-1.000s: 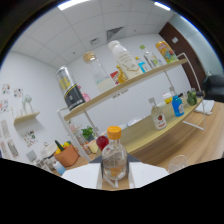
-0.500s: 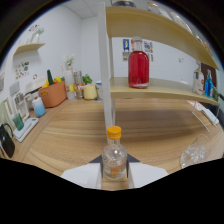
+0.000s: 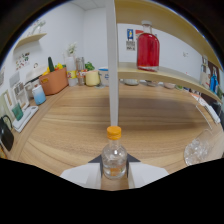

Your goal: Make me a cup of Mount Fuji.

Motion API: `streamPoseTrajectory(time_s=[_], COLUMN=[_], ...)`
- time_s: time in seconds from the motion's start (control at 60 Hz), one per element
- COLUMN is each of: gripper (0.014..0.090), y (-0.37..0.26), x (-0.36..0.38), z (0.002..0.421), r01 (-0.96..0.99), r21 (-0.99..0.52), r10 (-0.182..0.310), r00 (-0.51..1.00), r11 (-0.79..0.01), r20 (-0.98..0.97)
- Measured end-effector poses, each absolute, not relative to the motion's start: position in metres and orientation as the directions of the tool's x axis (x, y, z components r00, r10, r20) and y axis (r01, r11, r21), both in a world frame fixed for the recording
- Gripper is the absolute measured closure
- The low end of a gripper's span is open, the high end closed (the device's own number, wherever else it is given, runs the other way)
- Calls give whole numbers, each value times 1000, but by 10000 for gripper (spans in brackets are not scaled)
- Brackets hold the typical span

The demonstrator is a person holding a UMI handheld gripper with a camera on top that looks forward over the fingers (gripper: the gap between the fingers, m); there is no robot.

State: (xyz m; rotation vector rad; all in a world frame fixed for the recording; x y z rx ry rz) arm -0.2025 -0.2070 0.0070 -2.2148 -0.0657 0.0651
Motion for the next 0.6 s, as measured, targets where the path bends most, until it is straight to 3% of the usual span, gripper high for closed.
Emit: streamPoseTrajectory(time_s=[0.117,0.15,0.217,0.3,0.35,0.6], gripper=[675,640,538,275,182,184], y=[-213,-215,-219,-227,-232,-276], x=[-202,-201,-200,-203,-203,-186], z=[6,7,8,15,23,118], r01=[26,26,26,19,15,42], r21=[-799,-799,-800,-804,-810,-886], r10=[81,83,84,107,116,163], r00=[996,996,996,993,991,986], r11=[-601,-601,-599,-595,-587,-462], r20=[-28,-30,-30,-56,-65,-38])
